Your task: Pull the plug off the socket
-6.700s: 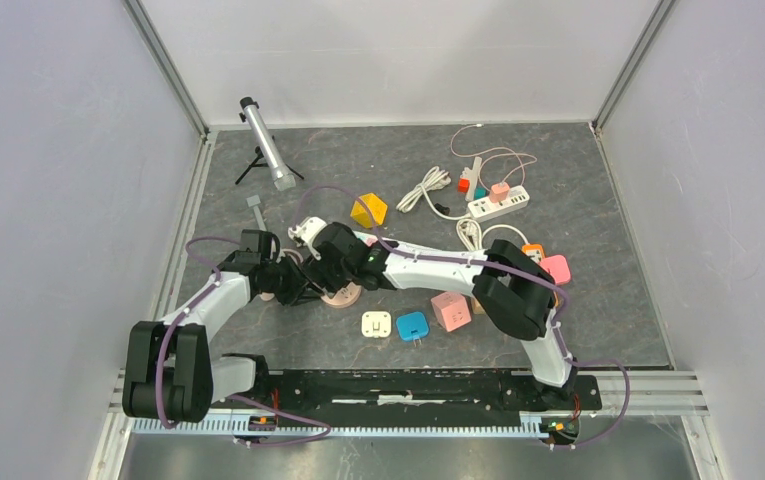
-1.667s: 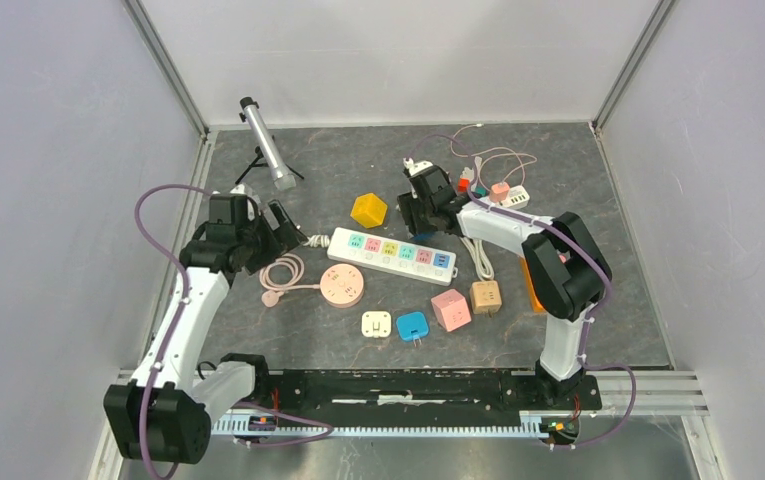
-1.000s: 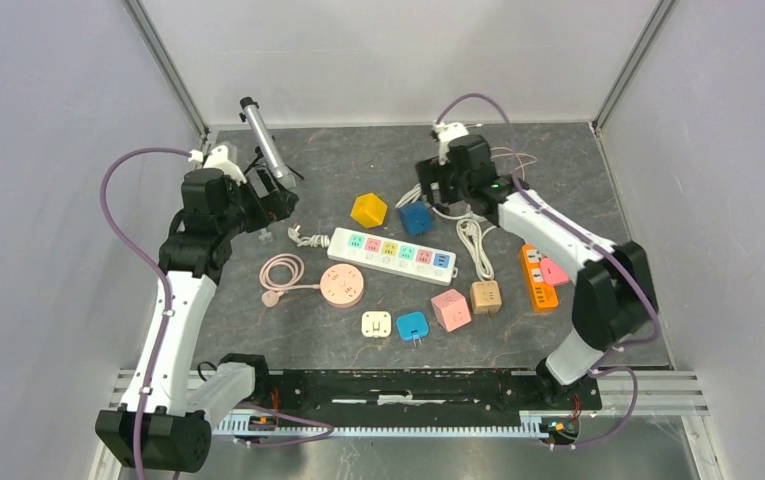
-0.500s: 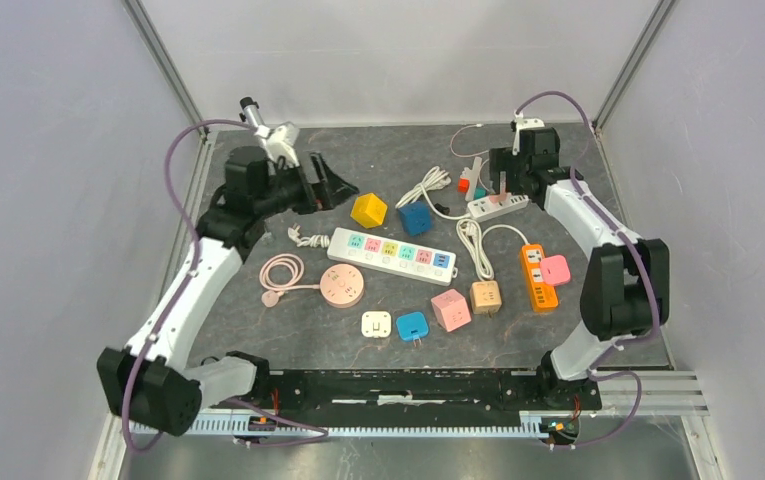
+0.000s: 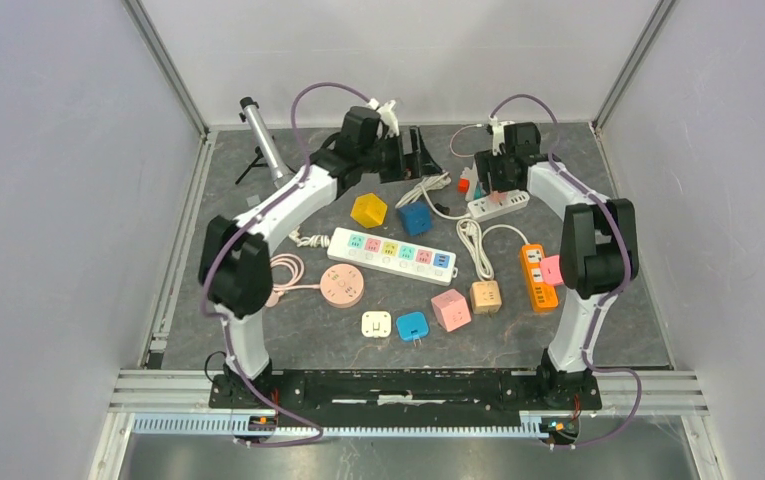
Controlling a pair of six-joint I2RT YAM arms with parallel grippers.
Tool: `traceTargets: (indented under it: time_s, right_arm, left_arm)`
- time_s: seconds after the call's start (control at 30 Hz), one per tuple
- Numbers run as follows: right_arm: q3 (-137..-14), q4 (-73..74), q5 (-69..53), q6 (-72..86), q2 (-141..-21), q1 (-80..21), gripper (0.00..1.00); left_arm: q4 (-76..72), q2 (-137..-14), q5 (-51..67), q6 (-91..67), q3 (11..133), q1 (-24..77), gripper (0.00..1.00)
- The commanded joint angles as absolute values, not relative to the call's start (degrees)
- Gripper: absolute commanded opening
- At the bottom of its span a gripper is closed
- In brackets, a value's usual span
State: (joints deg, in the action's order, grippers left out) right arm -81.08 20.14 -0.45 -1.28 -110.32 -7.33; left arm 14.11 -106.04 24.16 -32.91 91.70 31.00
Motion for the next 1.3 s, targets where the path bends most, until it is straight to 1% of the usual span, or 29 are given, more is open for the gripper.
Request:
traceTargets:
  time_s: [0.0,0.07,0.23,0.33,0.37,0.43,0.5,0.67,0.8,0.9,1.03,1.27]
  right_arm:
    - [-86.91,20.52,-0.40,-1.78,-113.01,-6.97,0.74]
    - [-86.86,21.17,1.36,-1.13,-113.46,-7.00,0.72]
    - [-80.66,19.07,5.71,-0.09,-110.74,-6.94,0.72]
    - [-78.28,17.29,5.36,1.47,-109.61,-6.94,0.72]
    - [-78.22,16.92,4.83,1.49,-109.54,-6.99,0.71]
    - [-78.31,16.26,4.11,1.76,-109.51,-6.94,0.62]
    - [-77.96,15.59,4.02,1.99,-109.01,-6.99,0.57]
    - [-74.89,12.39,3.60,3.07,-107.43,-7.38,0.54]
    - [-73.99,11.87,4.92,3.29,-106.64,-8.92,0.53]
    - [-72.62,11.04,4.66,6.63,-105.60,-9.58,0.43]
    - [-70.12,10.66,4.38,15.03,-104.13,-10.71,0.29]
    - [-68.90,11.79,5.76,19.72,-103.85,-14.16,0.26]
  left_arm:
    - [11.22,-113.50,24.64,-36.82,100.91,33.08,0.92]
    - [11.17,-117.42,23.97,-37.33,103.73,33.74,0.89]
    - [9.84,-125.95,22.46,-37.23,109.93,35.15,0.78]
    - [10.10,-130.05,20.60,-33.44,113.71,37.01,0.76]
    - [10.62,-131.12,19.51,-32.36,115.02,37.45,0.76]
    - [11.59,-133.41,18.04,-31.08,116.76,38.13,0.76]
    - [12.23,-135.51,16.35,-31.72,117.96,38.32,0.72]
    - [14.50,-139.83,15.06,-33.94,122.15,38.49,0.65]
    - [16.55,-142.00,14.32,-35.02,124.18,38.91,0.65]
    - [17.69,-143.01,13.56,-35.85,124.31,39.28,0.63]
    - [20.73,-144.41,12.28,-35.65,125.42,39.46,0.62]
    - [22.40,-145.55,16.30,-33.26,125.87,39.55,0.60]
